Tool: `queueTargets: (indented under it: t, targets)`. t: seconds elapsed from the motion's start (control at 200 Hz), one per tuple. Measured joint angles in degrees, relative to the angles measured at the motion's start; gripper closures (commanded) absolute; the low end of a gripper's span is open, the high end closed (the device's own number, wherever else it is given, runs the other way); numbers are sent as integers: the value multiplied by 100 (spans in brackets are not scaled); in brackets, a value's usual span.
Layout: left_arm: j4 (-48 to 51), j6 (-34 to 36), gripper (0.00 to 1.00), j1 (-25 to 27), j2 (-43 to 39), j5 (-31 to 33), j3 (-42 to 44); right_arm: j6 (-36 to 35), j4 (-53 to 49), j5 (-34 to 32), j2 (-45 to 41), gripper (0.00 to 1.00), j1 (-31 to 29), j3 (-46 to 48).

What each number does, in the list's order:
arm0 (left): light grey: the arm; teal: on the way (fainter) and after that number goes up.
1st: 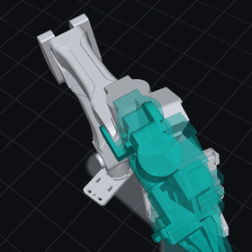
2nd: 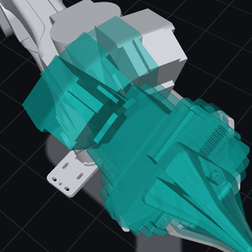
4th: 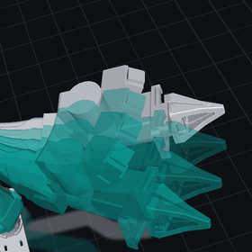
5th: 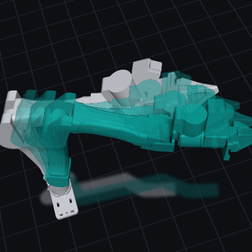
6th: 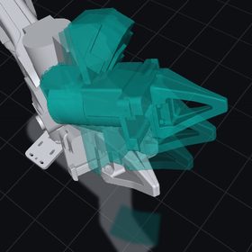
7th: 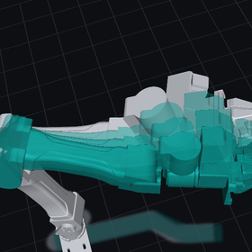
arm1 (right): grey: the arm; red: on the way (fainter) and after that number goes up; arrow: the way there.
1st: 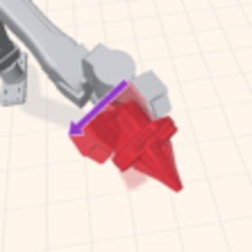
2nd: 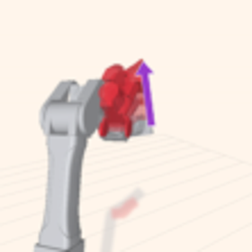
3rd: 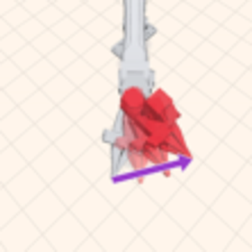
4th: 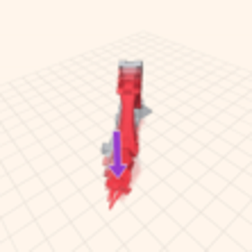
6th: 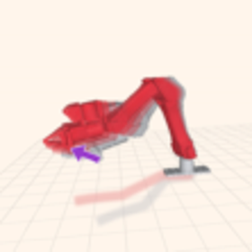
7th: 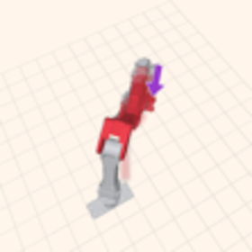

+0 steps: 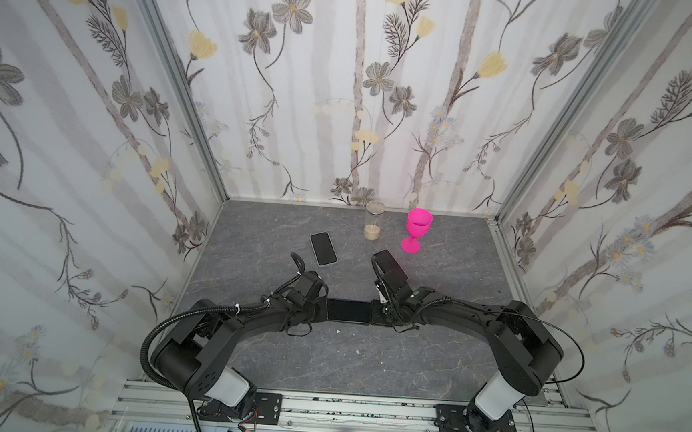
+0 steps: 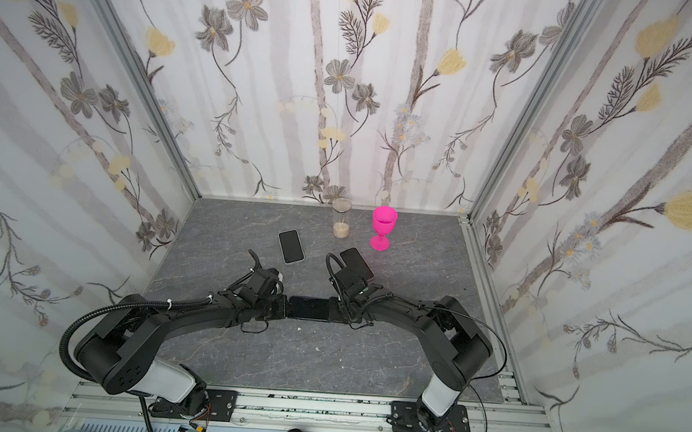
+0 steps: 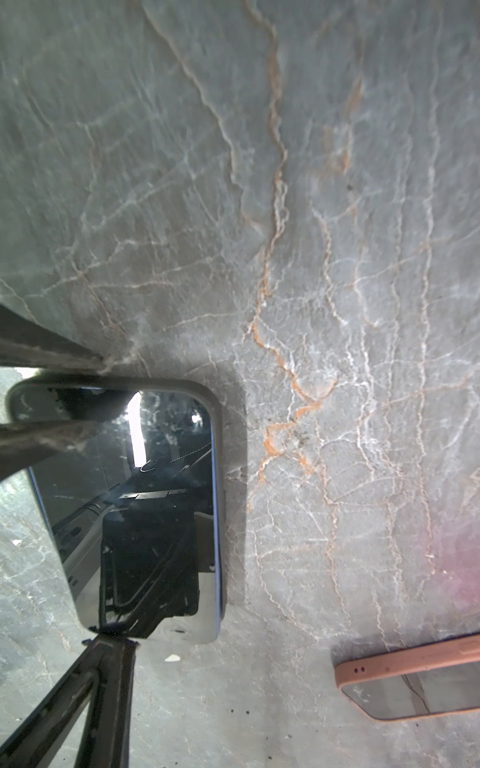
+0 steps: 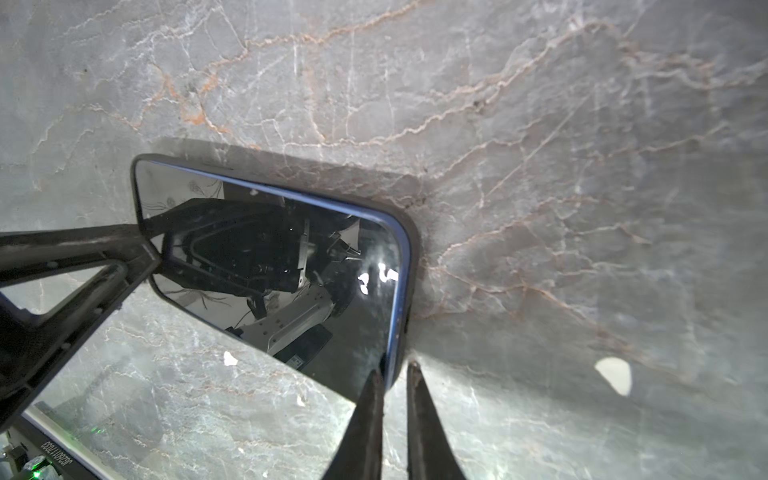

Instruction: Put the phone into the phone case

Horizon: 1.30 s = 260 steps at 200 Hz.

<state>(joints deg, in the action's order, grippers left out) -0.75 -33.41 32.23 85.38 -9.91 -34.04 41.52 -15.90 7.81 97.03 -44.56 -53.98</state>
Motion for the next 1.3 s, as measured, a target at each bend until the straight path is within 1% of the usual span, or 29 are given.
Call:
queueTargets:
  t: [0.315,0.704,0.859,0.944,1.104,1.299]
  targets:
    - [68,22,78,2,24,-2,-59,-26,35,131,118,90,-11,-57]
    - [98,42,78,2,39,-22,-76,-173,-179,-138,376,90,-125,-177]
    - [98,42,78,-4,39,-22,-79,-216,-321,-247,431,88,-192,-295]
    - [107,44,78,-4,39,-22,-87,-302,-533,-651,520,88,-385,-474]
    - [120,44,78,-9,37,-20,-94,-363,-813,-1082,651,87,-584,-691]
    - [223,46,78,-33,-37,11,-94,-367,-964,-1309,634,85,-673,-800]
